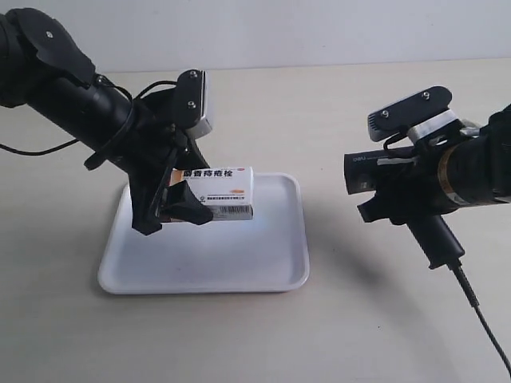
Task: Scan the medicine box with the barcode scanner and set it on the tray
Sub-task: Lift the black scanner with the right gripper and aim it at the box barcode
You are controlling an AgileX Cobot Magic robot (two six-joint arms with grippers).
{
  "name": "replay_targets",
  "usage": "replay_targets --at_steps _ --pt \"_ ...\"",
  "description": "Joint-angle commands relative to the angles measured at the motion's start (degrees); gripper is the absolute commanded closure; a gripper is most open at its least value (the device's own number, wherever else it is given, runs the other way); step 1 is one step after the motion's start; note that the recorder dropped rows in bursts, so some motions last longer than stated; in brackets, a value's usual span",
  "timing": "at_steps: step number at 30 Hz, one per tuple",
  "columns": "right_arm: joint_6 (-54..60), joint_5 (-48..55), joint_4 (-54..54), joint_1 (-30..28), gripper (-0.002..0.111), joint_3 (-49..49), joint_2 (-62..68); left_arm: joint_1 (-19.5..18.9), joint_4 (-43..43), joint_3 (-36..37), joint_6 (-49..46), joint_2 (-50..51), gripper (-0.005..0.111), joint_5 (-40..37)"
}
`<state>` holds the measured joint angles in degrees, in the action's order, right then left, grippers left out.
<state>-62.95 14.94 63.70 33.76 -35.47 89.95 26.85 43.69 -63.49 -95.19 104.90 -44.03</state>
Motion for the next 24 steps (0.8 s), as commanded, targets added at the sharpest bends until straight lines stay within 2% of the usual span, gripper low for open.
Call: replay_targets --at_steps 1,11,20,24 --pt "1.1 1.1 -1.0 0.3 0.108 0.1 -2.9 0.1 0.6 0.3 -0.8 1.1 0.107 1.9" --pt "11.4 1.3 -10.8 0.3 0.108 0.1 -4.2 0.1 0.5 0.3 -3.3 2.7 0.107 5.2" --pt "12.5 -1.1 -11.2 0.3 0.108 0.1 -4.2 -0.8 1.9 0.3 -6.4 2.7 0.107 5.4" --pt "13.9 -1.3 -11.2 0.3 0.108 -0.2 -4.2 -2.1 8.0 0.9 -13.6 2.7 0.107 3.9"
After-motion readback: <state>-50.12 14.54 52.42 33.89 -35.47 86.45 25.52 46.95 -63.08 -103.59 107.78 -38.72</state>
